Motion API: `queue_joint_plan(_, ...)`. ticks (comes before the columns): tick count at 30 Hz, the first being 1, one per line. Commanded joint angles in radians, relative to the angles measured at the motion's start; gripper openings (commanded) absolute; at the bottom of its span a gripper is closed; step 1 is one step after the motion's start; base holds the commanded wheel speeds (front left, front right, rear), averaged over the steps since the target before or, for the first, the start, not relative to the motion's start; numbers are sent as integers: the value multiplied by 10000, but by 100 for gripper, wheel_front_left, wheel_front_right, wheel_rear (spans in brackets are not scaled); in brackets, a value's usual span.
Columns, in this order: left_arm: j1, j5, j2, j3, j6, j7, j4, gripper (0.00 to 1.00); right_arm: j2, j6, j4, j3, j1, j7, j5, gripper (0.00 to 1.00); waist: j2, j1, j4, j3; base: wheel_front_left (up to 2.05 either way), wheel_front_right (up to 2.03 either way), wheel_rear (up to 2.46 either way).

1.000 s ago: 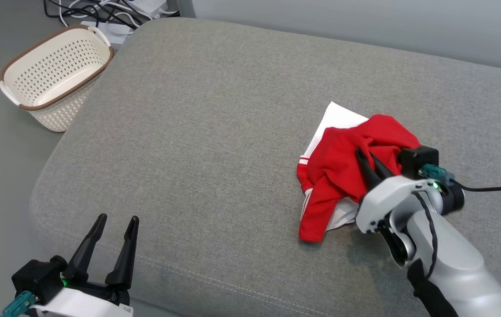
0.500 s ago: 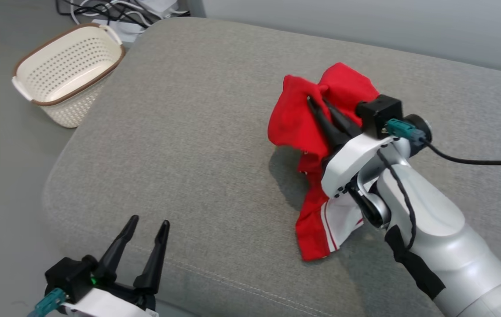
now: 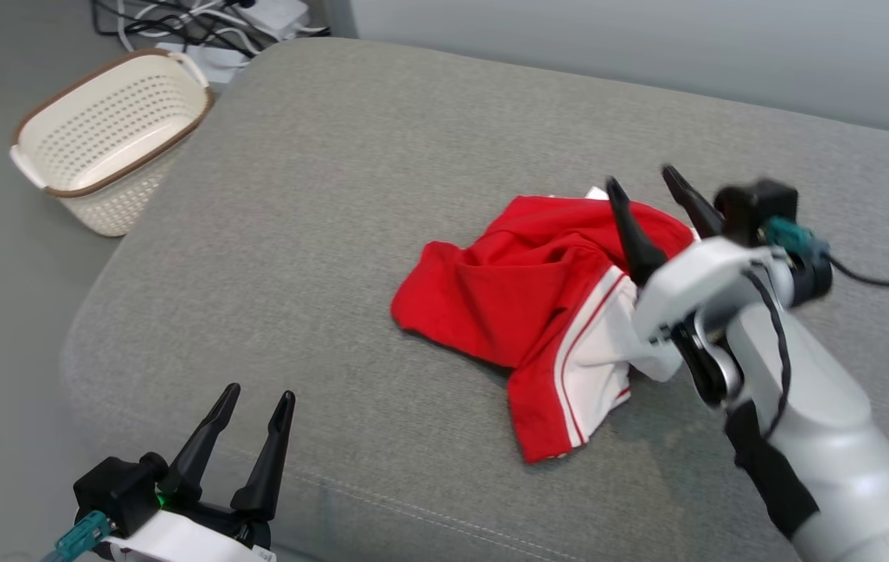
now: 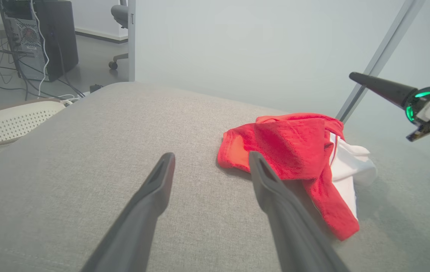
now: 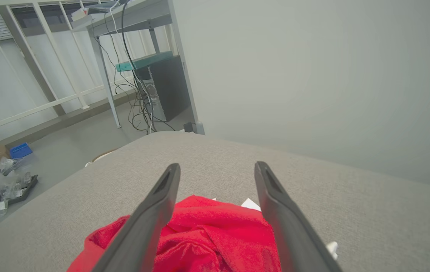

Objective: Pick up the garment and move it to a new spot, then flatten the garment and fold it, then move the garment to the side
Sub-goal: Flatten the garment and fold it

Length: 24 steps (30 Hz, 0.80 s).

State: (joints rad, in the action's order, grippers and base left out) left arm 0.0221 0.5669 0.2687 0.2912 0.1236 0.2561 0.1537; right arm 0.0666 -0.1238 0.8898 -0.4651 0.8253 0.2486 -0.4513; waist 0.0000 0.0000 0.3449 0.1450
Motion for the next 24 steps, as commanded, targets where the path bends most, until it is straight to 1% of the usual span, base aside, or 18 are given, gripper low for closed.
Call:
queue_joint_plan(1,167,67,177,-405,71,57,-324,100,-164,-69,-306,474,-791,126,385,100,0,0,-404,27,0,0,0)
queue_joint_plan(4,225,68,205,-329,71,57,-449,100,-164,-69,-707,973,-1796,128,566,100,0,0,-639,124,0,0,0)
queue_joint_plan(9,291,120,284,-153,71,57,-560,100,-164,-69,-1492,1181,-3123,130,126,100,0,0,-688,208,0,0,0)
queue_joint_plan(14,268,166,406,-135,71,57,-457,100,-164,-69,-1597,1188,-3374,130,-87,100,0,0,-488,215,0,0,0)
queue_joint_plan(21,277,177,430,-34,71,57,-333,100,-164,-69,-855,1003,-3205,131,-460,100,0,0,-110,151,0,0,0)
queue_joint_plan(22,268,181,424,-39,71,57,-325,100,-164,-69,-898,926,-3163,131,-525,71,0,0,-79,148,0,0,0)
queue_joint_plan(23,263,185,417,-43,71,57,-323,100,-164,-69,-1049,857,-3106,131,-564,38,0,0,-55,152,0,0,0)
queue_joint_plan(24,254,188,412,-54,71,57,-324,100,-164,-69,-1379,880,-3026,131,-546,32,0,0,-45,150,0,0,0)
